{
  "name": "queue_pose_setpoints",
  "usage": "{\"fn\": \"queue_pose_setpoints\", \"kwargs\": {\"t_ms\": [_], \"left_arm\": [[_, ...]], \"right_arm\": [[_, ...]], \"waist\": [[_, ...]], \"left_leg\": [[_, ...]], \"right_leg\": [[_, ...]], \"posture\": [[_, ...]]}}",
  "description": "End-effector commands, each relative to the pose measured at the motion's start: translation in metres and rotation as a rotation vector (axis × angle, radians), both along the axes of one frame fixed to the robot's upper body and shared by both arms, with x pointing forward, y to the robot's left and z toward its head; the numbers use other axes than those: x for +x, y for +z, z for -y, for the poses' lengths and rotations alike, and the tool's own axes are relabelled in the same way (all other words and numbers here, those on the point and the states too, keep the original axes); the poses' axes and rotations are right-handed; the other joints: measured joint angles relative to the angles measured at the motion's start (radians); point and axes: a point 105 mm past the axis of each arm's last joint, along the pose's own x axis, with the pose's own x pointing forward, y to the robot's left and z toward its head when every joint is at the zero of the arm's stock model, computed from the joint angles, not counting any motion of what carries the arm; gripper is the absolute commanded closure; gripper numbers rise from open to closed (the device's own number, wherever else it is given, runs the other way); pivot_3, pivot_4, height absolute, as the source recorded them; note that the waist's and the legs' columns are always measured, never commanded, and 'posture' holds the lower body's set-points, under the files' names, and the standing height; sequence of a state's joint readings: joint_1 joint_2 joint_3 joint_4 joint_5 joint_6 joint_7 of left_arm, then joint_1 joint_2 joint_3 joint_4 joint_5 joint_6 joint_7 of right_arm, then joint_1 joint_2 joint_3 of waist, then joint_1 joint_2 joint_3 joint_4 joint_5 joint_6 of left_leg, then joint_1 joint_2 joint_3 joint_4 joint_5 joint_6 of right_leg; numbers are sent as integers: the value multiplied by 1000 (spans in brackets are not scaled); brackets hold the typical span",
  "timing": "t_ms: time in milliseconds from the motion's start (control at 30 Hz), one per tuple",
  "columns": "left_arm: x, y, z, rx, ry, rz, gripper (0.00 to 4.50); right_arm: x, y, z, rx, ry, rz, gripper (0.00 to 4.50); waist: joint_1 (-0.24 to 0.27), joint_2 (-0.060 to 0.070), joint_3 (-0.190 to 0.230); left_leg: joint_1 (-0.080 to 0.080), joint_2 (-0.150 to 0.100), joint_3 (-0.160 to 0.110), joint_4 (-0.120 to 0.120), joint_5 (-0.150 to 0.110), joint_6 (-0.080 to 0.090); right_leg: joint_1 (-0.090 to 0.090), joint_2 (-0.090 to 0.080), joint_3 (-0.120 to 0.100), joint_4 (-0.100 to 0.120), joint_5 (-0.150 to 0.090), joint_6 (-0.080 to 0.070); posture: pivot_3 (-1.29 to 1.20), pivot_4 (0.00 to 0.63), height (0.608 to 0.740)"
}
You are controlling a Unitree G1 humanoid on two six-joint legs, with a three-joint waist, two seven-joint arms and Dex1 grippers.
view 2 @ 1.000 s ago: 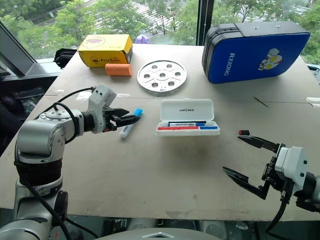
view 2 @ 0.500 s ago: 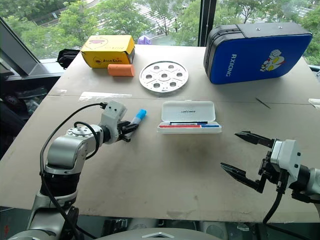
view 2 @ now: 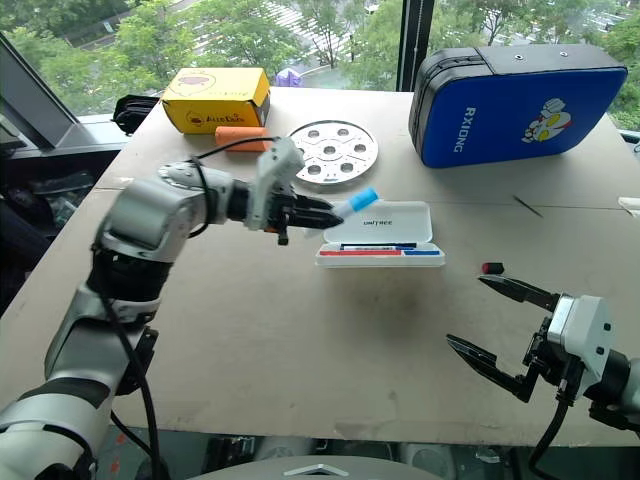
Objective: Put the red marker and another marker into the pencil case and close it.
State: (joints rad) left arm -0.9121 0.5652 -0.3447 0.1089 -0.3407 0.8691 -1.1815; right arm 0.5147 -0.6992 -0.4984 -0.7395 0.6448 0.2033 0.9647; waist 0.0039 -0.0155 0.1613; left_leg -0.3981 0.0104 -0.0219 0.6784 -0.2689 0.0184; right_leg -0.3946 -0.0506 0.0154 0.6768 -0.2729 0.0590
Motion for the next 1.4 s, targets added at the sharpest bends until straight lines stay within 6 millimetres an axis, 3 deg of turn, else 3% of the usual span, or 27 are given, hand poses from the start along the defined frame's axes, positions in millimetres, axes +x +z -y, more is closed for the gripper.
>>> {"fn": "queue_pose_setpoints", "kwargs": {"t_ms": [33, 233, 467, 767, 1400], "left_arm": [[4, -6, 18, 58, -70, 24, 3754], [-1, -18, 29, 93, -121, 2, 3754], [-20, -36, 19, 183, -159, -4, 3754], [-30, -44, 8, 274, -169, 56, 3754], [-35, -49, 18, 306, -213, 140, 3754]], "right_arm": [[-6, 12, -1, -16, -21, 61, 0], [-15, 12, -2, -17, -54, 59, 0], [-21, 10, -4, -6, -82, 53, 0], [-23, 9, -3, -6, -88, 45, 0], [-24, 10, -3, -11, -88, 35, 0]], "waist": [[-4, 0, 1], [-12, 0, 1], [-11, 0, 1], [-7, 0, 1], [4, 0, 1]], "left_leg": [[0, 0, 0, 0, 0, 0], [-1, 1, -1, 0, 0, 0], [-1, 1, -1, 0, 0, 0], [-1, 1, -1, 0, 0, 0], [-1, 1, -1, 0, 0, 0]], "right_leg": [[-1, 0, 0, 0, 0, 0], [-1, 1, -1, 1, 0, 0], [-1, 0, 0, 1, 0, 0], [-1, 0, 0, 0, 0, 0], [-1, 0, 0, 0, 0, 0]], "posture": [[0, 150, 740], [0, 150, 740], [0, 150, 740], [0, 150, 740], [0, 150, 740]]}}
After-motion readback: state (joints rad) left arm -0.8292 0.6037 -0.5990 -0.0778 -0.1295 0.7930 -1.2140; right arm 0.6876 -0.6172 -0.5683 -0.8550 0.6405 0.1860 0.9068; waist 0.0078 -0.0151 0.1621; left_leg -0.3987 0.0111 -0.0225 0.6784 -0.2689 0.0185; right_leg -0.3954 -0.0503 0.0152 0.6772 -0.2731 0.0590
